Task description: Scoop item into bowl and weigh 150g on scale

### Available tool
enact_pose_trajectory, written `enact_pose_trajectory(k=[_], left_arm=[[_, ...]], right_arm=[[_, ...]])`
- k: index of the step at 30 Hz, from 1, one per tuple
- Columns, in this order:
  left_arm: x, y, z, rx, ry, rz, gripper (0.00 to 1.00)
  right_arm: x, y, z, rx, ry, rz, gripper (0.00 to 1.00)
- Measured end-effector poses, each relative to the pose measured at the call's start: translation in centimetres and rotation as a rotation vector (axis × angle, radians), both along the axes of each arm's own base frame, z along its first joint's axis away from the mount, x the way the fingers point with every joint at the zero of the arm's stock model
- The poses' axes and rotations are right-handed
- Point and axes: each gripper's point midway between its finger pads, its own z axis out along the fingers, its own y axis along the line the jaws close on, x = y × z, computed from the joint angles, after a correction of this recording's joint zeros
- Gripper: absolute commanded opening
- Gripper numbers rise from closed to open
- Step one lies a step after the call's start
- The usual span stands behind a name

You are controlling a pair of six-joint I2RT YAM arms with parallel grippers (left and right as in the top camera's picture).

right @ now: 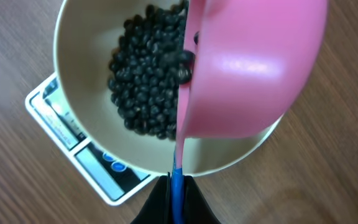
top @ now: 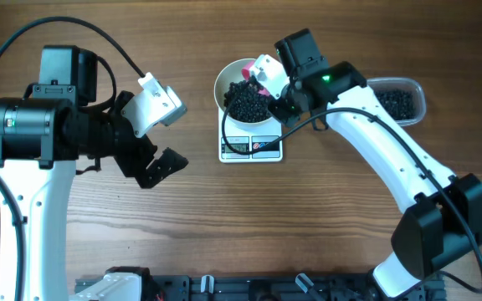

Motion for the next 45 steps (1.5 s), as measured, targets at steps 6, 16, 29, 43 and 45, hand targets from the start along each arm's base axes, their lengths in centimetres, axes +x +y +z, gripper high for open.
enact_pose_trajectory(k=[6,16,29,43,45], left_arm=[[0.0,0.0,0.0,0.000,0.000,0.000,1.00],[0.0,0.0,0.0,0.000,0.000,0.000,1.00],[0.0,0.0,0.0,0.000,0.000,0.000,1.00],[0.0,0.0,0.0,0.000,0.000,0.000,1.00],[0.0,0.0,0.0,0.000,0.000,0.000,1.00]], right_arm=[[-0.4,-0.4,0.2,-0.013,0.008,-0.007,0.04],[-0.5,-0.4,0.9,0.010,0.004,-0.045,0.04],[-0.6,-0.4,0.9,0.026,0.019,-0.088,0.04],[0.0,-1.1,0.9,-0.014,-0.010,-0.106,0.04],[0.1,-1.4,0.9,-0.025,-0.017,-0.113,0.04]])
